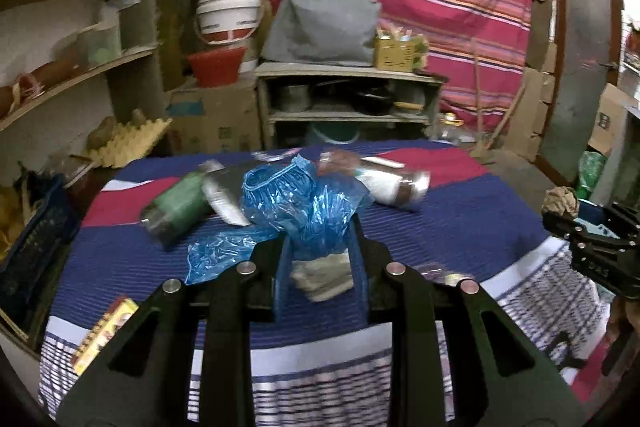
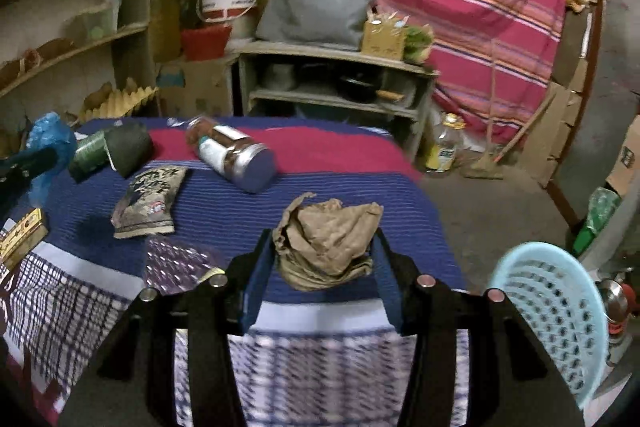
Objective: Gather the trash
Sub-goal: 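Grasp the crumpled brown paper with the right tool while the left tool holds the bag, then carry both items over the light blue basket and open both tools to drop them, then move both tools back over the table toward the remaining items, then grasp the black-and-white snack packet with the right tool while the left tool grasps the black ribbed pad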
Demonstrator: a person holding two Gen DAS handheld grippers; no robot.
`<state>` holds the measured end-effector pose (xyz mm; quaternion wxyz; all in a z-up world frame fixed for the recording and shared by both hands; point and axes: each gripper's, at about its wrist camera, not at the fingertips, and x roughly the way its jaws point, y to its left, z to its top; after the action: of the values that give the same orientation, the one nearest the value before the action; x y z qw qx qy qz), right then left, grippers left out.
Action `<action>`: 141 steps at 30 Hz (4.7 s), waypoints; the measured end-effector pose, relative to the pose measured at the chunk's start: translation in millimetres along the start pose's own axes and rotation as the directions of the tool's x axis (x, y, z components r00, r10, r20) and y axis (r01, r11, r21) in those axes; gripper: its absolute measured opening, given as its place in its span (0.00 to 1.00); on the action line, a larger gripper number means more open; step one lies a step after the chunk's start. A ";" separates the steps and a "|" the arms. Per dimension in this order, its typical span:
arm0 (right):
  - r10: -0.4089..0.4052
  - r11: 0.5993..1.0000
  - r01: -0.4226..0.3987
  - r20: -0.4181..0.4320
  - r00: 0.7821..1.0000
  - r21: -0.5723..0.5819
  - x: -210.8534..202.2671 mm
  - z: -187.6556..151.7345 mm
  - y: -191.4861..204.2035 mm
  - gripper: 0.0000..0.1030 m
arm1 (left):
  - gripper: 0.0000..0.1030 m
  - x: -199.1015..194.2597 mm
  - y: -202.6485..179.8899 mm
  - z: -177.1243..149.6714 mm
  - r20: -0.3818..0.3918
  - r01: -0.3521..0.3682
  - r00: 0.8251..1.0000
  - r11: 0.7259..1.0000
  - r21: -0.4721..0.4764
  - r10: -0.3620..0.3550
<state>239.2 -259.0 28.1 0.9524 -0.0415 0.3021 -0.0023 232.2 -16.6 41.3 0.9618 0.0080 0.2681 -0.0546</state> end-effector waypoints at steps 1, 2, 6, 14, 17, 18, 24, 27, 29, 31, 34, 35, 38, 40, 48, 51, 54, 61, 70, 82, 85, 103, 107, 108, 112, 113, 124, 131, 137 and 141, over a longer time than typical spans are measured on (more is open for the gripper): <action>-0.012 1.000 0.012 0.008 1.000 0.006 -6.8 -1.2 -9.3 0.47 | 0.24 -2.4 -12.3 0.7 0.002 0.014 1.000 1.000 0.012 -0.014; -0.027 1.000 0.027 0.016 1.000 0.016 -15.0 -2.7 -21.7 0.47 | 0.24 -4.8 -23.2 1.4 0.005 0.027 1.000 0.999 0.023 -0.028; -0.072 0.996 0.070 0.025 0.997 0.057 -37.0 -10.7 -63.0 0.47 | 0.24 -12.1 -68.7 6.1 0.016 0.089 0.996 0.995 0.048 -0.090; -0.181 0.973 0.176 0.020 0.983 0.151 -73.0 -39.6 -149.7 0.47 | 0.25 -10.7 -149.4 0.6 -0.009 0.195 0.981 0.976 0.093 -0.195; -0.216 0.958 0.211 0.007 0.976 0.193 -81.3 -49.8 -181.6 0.47 | 0.25 -9.3 -185.3 -2.4 -0.022 0.241 0.970 0.962 0.124 -0.241; -0.223 0.955 0.218 0.002 0.975 0.203 -82.1 -52.7 -189.3 0.47 | 0.25 -9.3 -197.4 -3.2 -0.021 0.255 0.967 0.957 0.138 -0.254; -0.265 0.940 0.263 -0.021 0.964 0.219 -82.0 -65.3 -222.9 0.47 | 0.25 -0.1 -249.7 -6.5 -0.049 0.320 0.948 0.933 0.167 -0.316; -0.268 0.936 0.267 -0.027 0.963 0.231 -80.8 -69.1 -232.3 0.47 | 0.25 6.6 -275.2 -6.8 -0.068 0.351 0.936 0.921 0.171 -0.345; -0.272 0.932 0.271 -0.032 0.962 0.239 -78.9 -72.0 -240.4 0.47 | 0.25 10.1 -285.7 -4.4 -0.073 0.367 0.930 0.914 0.173 -0.359; -0.275 0.930 0.276 -0.039 0.961 0.242 -75.8 -73.6 -243.9 0.47 | 0.25 13.3 -299.6 -3.0 -0.081 0.386 0.922 0.905 0.180 -0.378; -0.280 0.926 0.284 -0.050 0.959 0.250 -70.9 -78.9 -252.7 0.47 | 0.25 17.1 -319.4 -0.8 -0.089 0.415 0.910 0.891 0.186 -0.405; -0.279 0.924 0.283 -0.052 0.959 0.256 -70.3 -80.9 -254.3 0.47 | 0.25 18.4 -325.5 0.1 -0.094 0.425 0.905 0.885 0.188 -0.415; -0.276 0.921 0.281 -0.058 0.960 0.270 -66.2 -84.0 -261.2 0.47 | 0.25 19.6 -338.9 1.5 -0.100 0.446 0.895 0.873 0.196 -0.435; -0.276 0.920 0.282 -0.061 0.959 0.273 -63.8 -85.0 -264.2 0.47 | 0.25 19.5 -349.1 1.6 -0.105 0.466 0.885 0.861 0.202 -0.454; -0.269 0.915 0.277 -0.070 0.961 0.294 -56.5 -87.2 -269.6 0.47 | 0.61 22.0 -364.3 2.8 -0.101 0.470 0.882 0.855 0.219 -0.459; -0.268 0.915 0.278 -0.077 0.960 0.292 -53.0 -89.4 -269.5 0.47 | 0.71 25.6 -357.8 5.9 -0.098 0.455 0.891 0.867 0.204 -0.444; -0.264 0.916 0.276 -0.082 0.961 0.291 -49.0 -91.6 -266.2 0.47 | 0.82 26.5 -338.8 9.4 -0.072 0.414 0.910 0.891 0.184 -0.408; -0.244 0.920 0.256 -0.080 0.967 0.295 -37.7 -90.6 -251.8 0.48 | 0.90 27.0 -293.2 10.7 -0.051 0.331 0.944 0.930 0.159 -0.327; -0.251 0.923 0.264 -0.081 0.965 0.281 -15.5 -76.5 -234.0 0.60 | 0.94 25.2 -230.0 5.4 -0.032 0.221 0.975 0.968 0.119 -0.219; -0.273 0.908 0.278 -0.061 0.960 0.312 -19.3 -63.9 -207.6 0.89 | 0.94 15.3 -134.1 -4.6 -0.025 0.096 0.995 0.995 0.022 -0.096; -0.253 0.916 0.255 -0.047 0.966 0.310 -21.0 -61.5 -194.3 0.90 | 0.94 9.7 -109.8 -8.3 -0.024 0.059 0.998 0.998 0.006 -0.059; -0.075 0.984 0.072 0.016 0.997 0.165 -1.3 -13.5 -29.2 0.91 | 0.95 -32.8 36.5 -8.7 0.006 -0.138 0.990 0.989 -0.052 0.138; -0.062 0.993 0.059 0.029 0.998 0.106 0.4 -5.2 3.8 0.91 | 0.94 -31.8 57.6 -8.7 0.005 -0.162 0.987 0.984 -0.075 0.163; -0.057 0.994 0.054 0.031 0.998 0.098 -0.1 -4.4 8.6 0.91 | 0.94 -31.4 61.1 -9.0 0.006 -0.165 0.986 0.983 -0.079 0.166; -0.028 0.998 0.027 0.034 0.999 0.056 4.6 0.7 38.6 0.91 | 0.95 -29.6 82.5 -9.5 0.012 -0.179 0.983 0.979 -0.101 0.181; -0.026 0.999 0.025 0.033 0.999 0.046 6.2 1.5 46.2 0.91 | 0.95 -29.3 85.4 -9.6 0.015 -0.183 0.983 0.978 -0.102 0.185; 0.007 1.000 -0.007 0.005 1.000 -0.027 29.5 10.4 104.9 0.95 | 0.94 -22.0 129.1 -16.0 0.050 -0.240 0.967 0.962 -0.130 0.248; 0.057 0.998 -0.057 -0.036 0.998 -0.013 53.9 19.7 133.9 0.95 | 0.94 -11.7 146.8 -10.7 0.057 -0.231 0.969 0.963 -0.135 0.241; 0.047 0.995 -0.055 -0.095 0.994 -0.082 83.2 19.9 170.7 0.95 | 0.94 -1.1 158.0 -12.3 0.048 -0.218 0.973 0.964 -0.155 0.227; 0.050 0.994 -0.064 -0.148 0.988 -0.086 109.2 17.6 183.3 0.95 | 0.94 12.0 167.8 -13.5 0.004 -0.201 0.979 0.964 -0.175 0.205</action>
<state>334.9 -78.2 -35.1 0.9245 -0.0756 0.3719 0.0356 253.8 149.6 21.2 0.9623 -0.0490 0.2590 0.0675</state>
